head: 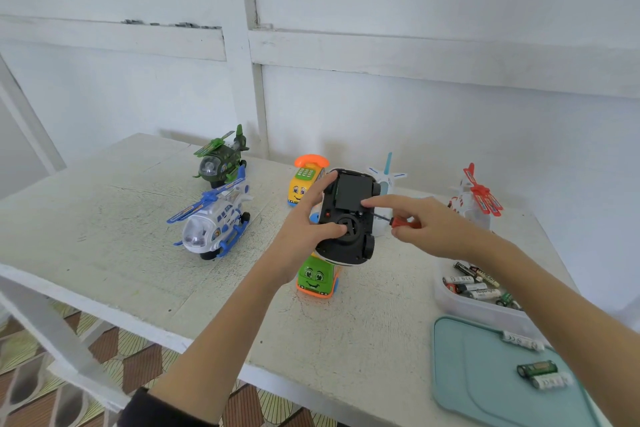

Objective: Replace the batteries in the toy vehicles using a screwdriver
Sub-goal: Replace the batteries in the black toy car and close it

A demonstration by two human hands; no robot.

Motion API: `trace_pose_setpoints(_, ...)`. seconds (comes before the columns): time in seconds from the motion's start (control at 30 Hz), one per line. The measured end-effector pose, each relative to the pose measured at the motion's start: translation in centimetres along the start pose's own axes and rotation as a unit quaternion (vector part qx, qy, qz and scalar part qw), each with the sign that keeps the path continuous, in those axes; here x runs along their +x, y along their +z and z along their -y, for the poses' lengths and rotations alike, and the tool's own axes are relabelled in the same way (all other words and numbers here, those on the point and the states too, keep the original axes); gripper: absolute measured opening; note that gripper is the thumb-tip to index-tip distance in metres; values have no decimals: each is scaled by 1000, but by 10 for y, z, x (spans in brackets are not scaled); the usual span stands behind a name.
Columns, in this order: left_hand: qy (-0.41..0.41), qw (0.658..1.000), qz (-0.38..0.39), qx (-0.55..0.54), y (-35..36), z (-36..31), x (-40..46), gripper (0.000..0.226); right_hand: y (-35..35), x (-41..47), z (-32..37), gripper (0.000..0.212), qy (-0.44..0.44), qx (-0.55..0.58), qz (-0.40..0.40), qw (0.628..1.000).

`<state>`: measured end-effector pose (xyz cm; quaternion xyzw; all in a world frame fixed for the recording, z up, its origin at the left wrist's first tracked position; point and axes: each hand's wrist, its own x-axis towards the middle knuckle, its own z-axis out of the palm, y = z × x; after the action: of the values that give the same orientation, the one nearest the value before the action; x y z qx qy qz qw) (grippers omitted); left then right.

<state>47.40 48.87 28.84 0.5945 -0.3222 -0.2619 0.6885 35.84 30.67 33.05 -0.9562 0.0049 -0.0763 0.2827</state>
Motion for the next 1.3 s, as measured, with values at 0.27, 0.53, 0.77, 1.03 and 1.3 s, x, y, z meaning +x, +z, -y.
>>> trace_pose_setpoints(0.27,0,1000,1,8,4,0,-2,76,0,-6,-1,57,-12,30,-27,999)
trace_pose_setpoints(0.53,17,1000,-2,23,15,2,-5,78,-2,-21,-5,58,3,30,-40,999)
trace_pose_setpoints(0.77,31,999,-16,36,21,5,-5,80,-9,-37,1,52,11,48,-44,998)
trace_pose_setpoints(1.03,42,997,-57,37,17,9,-2,80,-16,-60,-6,51,48,69,-32,996)
trace_pose_setpoints(1.3,73,994,-71,47,21,3,1,78,-10,-82,-28,51,86,29,39,995)
